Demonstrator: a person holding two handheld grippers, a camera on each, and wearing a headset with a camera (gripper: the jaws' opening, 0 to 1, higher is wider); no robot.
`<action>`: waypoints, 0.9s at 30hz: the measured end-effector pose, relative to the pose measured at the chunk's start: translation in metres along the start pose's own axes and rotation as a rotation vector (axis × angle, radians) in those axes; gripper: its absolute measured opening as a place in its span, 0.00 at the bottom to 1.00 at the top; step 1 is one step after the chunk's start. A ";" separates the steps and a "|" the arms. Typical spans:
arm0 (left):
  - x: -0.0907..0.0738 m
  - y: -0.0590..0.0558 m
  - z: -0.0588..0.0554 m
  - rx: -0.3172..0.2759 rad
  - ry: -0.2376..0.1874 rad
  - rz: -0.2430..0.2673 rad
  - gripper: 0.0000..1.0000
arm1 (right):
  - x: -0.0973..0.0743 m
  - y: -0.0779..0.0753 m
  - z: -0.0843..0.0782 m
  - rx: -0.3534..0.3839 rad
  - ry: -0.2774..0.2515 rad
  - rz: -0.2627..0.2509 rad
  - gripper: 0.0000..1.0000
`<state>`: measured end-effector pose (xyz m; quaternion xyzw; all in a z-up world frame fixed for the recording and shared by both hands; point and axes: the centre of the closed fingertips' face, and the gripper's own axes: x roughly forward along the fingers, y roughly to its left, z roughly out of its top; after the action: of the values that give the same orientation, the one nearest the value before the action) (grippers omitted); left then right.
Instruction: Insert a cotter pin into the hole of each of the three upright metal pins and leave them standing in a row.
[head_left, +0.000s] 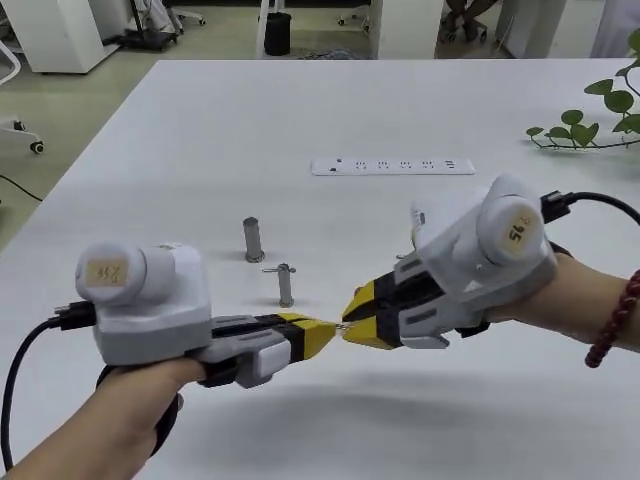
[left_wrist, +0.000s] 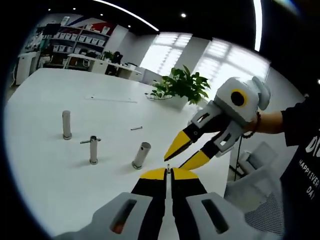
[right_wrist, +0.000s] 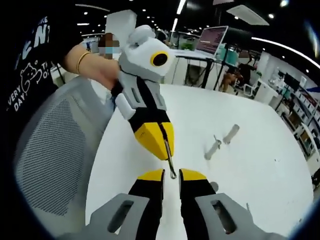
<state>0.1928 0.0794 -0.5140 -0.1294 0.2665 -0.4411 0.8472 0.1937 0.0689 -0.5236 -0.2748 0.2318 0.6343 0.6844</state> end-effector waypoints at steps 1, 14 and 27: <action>0.000 0.000 0.000 0.008 0.001 -0.005 0.00 | 0.000 0.001 0.000 0.014 -0.005 0.006 0.07; -0.007 -0.007 -0.005 0.150 0.004 -0.057 0.00 | -0.003 0.012 0.001 0.282 -0.167 0.121 0.10; -0.011 -0.017 -0.007 0.193 -0.004 -0.125 0.00 | -0.002 0.029 0.003 0.363 -0.220 0.209 0.10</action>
<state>0.1718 0.0784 -0.5086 -0.0645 0.2123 -0.5163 0.8272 0.1641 0.0703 -0.5227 -0.0511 0.2931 0.6759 0.6743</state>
